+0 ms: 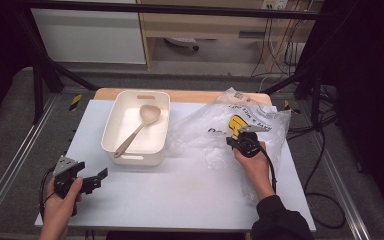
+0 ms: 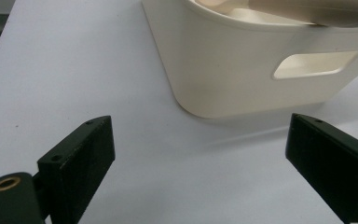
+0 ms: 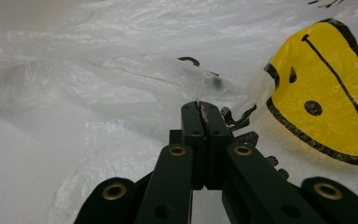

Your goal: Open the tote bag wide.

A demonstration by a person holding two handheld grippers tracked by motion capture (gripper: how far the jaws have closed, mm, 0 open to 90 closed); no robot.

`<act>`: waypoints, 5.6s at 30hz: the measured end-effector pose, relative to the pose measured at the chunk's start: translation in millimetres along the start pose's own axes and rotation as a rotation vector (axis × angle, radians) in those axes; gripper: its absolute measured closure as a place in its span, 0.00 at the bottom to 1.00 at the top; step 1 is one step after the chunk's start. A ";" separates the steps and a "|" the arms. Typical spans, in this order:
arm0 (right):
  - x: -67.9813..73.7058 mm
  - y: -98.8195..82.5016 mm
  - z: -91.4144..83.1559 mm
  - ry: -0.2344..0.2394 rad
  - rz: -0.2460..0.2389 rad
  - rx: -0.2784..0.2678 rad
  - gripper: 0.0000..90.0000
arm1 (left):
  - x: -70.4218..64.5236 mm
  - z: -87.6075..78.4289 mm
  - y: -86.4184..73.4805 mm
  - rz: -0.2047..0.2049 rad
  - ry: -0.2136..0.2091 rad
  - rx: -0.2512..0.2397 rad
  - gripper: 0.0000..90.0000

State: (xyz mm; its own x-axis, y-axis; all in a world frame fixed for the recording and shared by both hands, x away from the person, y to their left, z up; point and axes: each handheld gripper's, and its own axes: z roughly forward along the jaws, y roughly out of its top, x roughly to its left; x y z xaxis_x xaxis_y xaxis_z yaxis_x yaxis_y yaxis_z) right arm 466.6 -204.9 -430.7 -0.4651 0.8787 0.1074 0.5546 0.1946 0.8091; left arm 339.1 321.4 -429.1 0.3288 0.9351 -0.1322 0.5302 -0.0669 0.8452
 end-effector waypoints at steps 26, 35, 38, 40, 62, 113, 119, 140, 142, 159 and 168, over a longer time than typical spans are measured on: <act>-8.0 14.9 -23.0 0.023 0.077 -0.117 1.00 | 0.1 0.1 0.1 0.003 0.003 0.001 0.08; 2.4 14.4 -24.2 0.036 0.062 -0.105 1.00 | 0.2 -2.6 2.4 0.014 0.009 -0.019 0.09; 7.6 12.7 -25.0 0.039 0.061 -0.096 1.00 | -0.6 -4.1 4.0 0.016 0.002 -0.032 0.09; 10.5 11.5 -25.3 0.042 0.055 -0.090 1.00 | -1.0 -4.7 4.9 0.018 0.003 -0.039 0.09; 28.5 5.2 -24.6 0.076 0.017 -0.041 1.00 | -85.0 -36.9 51.2 0.136 -0.201 -0.192 0.17; 25.9 22.5 -54.4 0.108 0.080 -0.126 1.00 | -245.1 190.4 43.7 0.425 -0.338 0.183 1.00; 25.3 28.3 -63.7 0.106 0.091 -0.144 1.00 | -243.4 194.6 47.5 0.438 -0.353 0.194 1.00; 24.6 58.9 -89.1 0.113 0.105 -0.242 1.00 | -240.6 199.1 51.7 0.452 -0.372 0.204 1.00; 25.5 59.3 -89.4 0.118 0.102 -0.244 1.00 | -240.9 199.1 51.9 0.453 -0.373 0.205 1.00; 29.1 47.9 -70.9 0.122 0.118 -0.221 1.00 | -243.5 182.7 55.1 0.466 -0.376 0.191 1.00; 26.3 44.3 -66.2 0.122 0.132 -0.212 1.00 | -245.5 143.1 64.5 0.457 -0.431 0.168 1.00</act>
State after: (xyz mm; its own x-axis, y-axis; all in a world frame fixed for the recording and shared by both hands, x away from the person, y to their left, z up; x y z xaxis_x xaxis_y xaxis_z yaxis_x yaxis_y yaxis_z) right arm 433.3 -202.0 -353.8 -0.4853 0.8290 0.2779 0.4649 -0.0246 0.8850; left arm 404.4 37.8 -416.2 0.8160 0.5781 -0.0042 0.3661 -0.5112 0.7776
